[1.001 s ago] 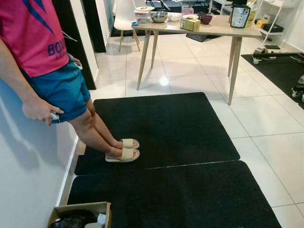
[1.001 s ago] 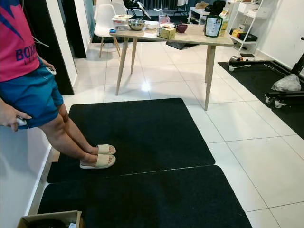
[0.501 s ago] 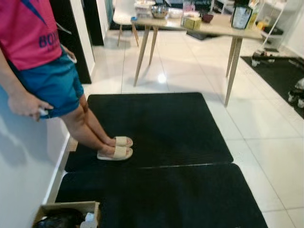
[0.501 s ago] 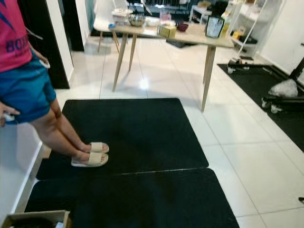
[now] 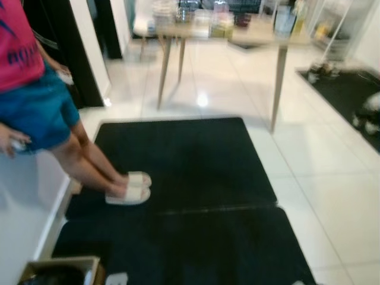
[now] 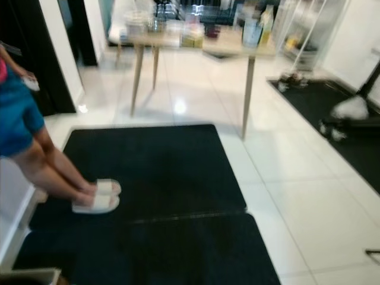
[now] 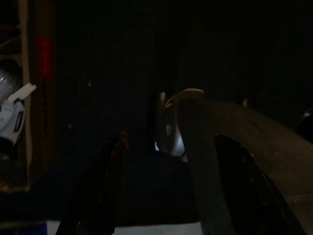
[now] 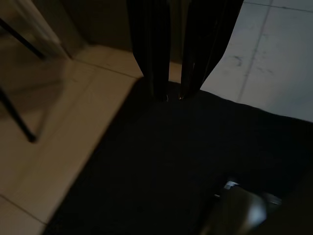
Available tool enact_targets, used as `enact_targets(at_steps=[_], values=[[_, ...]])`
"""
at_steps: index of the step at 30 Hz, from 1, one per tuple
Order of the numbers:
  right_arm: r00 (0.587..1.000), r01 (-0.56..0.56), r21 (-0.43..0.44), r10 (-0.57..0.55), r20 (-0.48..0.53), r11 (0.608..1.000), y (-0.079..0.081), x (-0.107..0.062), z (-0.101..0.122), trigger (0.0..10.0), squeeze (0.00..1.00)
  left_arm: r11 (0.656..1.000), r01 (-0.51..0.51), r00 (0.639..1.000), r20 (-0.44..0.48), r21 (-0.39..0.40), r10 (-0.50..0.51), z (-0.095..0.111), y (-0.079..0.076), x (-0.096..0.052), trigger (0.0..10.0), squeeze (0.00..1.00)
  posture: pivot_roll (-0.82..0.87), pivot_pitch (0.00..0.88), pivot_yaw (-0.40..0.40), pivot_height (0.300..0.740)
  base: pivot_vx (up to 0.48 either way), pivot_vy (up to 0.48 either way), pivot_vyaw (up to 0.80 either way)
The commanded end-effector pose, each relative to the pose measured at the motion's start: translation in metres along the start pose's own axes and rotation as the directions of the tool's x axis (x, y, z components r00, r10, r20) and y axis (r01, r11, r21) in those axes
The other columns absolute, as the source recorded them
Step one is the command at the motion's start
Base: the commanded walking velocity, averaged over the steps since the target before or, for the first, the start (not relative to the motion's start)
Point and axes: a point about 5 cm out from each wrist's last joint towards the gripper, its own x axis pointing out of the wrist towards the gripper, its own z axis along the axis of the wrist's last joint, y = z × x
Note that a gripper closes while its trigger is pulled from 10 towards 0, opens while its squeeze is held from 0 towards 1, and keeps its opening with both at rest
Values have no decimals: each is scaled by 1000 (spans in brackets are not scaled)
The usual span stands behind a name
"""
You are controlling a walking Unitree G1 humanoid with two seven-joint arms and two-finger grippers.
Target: Restocking fridge
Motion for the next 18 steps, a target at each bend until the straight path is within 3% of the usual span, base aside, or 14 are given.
enact_targets(at_steps=[1,18], values=[[1000,1,-5,-1,0,1000,1,0,0,10000,0,1000,10,1000,-10,-5,-10,-3,-3,0,10000,0,-89,0,-54,740,0,0,0],[1000,6,-16,-6,-6,1000,0,0,-3,10000,0,1000,1,1000,-9,-4,-1,-2,-2,0,10000,0,-84,0,-53,740,0,0,0]])
